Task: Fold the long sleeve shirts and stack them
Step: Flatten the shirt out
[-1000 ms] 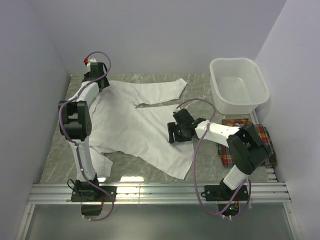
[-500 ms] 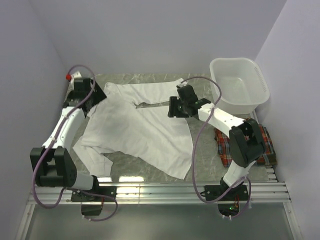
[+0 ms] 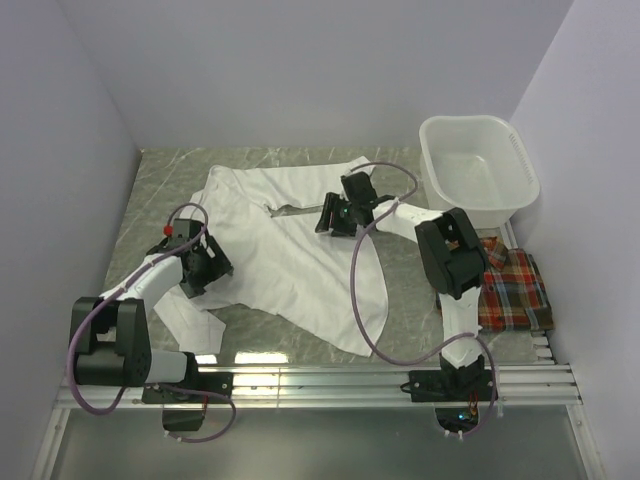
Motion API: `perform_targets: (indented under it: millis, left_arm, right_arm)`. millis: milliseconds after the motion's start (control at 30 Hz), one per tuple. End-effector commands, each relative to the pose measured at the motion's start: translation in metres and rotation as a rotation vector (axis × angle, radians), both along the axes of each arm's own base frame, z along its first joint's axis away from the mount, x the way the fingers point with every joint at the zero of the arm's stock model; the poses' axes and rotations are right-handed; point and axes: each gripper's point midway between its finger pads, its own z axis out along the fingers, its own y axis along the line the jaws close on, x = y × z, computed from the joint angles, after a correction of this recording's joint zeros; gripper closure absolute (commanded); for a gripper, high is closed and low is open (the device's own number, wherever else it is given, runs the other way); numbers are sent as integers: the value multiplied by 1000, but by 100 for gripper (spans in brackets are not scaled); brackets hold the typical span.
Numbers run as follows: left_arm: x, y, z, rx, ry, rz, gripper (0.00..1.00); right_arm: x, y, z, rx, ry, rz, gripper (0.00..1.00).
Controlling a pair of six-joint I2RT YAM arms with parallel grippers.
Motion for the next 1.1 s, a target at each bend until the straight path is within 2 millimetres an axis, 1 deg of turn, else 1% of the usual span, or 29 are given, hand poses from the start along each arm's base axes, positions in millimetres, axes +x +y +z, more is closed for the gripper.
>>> perform_targets:
  millis: [0, 33, 67, 133, 167, 267, 300, 367, 400, 467, 500, 533, 633, 733, 833, 933, 1067]
  left_arm:
    - [-4, -8, -4, -52, 13, 16, 11]
    - [-9, -7, -7, -49, 34, 21, 12]
    - [-11, -6, -8, -47, 43, 28, 12]
    - [-19, -3, -13, -47, 72, 46, 12]
    - [-22, -3, -14, -50, 80, 51, 13]
    - [-35, -2, -21, -81, 124, 58, 13]
    - [-37, 2, -21, -92, 129, 82, 13]
    - [-39, 1, -19, -101, 140, 85, 13]
    - [-38, 1, -16, -105, 134, 83, 12]
    - [-36, 3, -13, -106, 129, 85, 12]
    - [-38, 4, -13, -107, 132, 95, 12]
    - [-39, 3, -14, -118, 135, 93, 13]
    - [-40, -2, -13, -159, 142, 87, 13]
    - [-42, -9, -14, -207, 154, 82, 13]
    - [-44, -16, -8, -254, 151, 84, 13]
    - [-44, -20, 3, -281, 133, 85, 12]
    - [-48, -14, 21, -272, 100, 107, 12]
  right_arm:
    - [23, 12, 12, 53, -32, -50, 38]
    - [28, 8, 7, 37, -21, -74, 38]
    - [27, 2, 0, 16, 2, -93, 38]
    - [33, -9, -8, -7, 24, -144, 38]
    - [34, -20, -11, -24, 44, -177, 38]
    - [37, -41, -18, -42, 85, -250, 37]
    - [40, -53, -21, -50, 100, -287, 37]
    - [40, -70, -24, -72, 122, -327, 37]
    - [44, -84, -25, -73, 131, -365, 36]
    - [42, -99, -25, -78, 146, -401, 36]
    - [43, -114, -27, -80, 157, -431, 36]
    - [44, -119, -25, -78, 155, -444, 36]
    - [46, -146, -25, -86, 162, -500, 36]
    - [47, -161, -22, -70, 164, -521, 36]
    - [51, -163, -15, -69, 143, -521, 36]
    - [51, -169, -3, -105, 110, -519, 36]
    - [52, -181, 8, -145, 76, -533, 36]
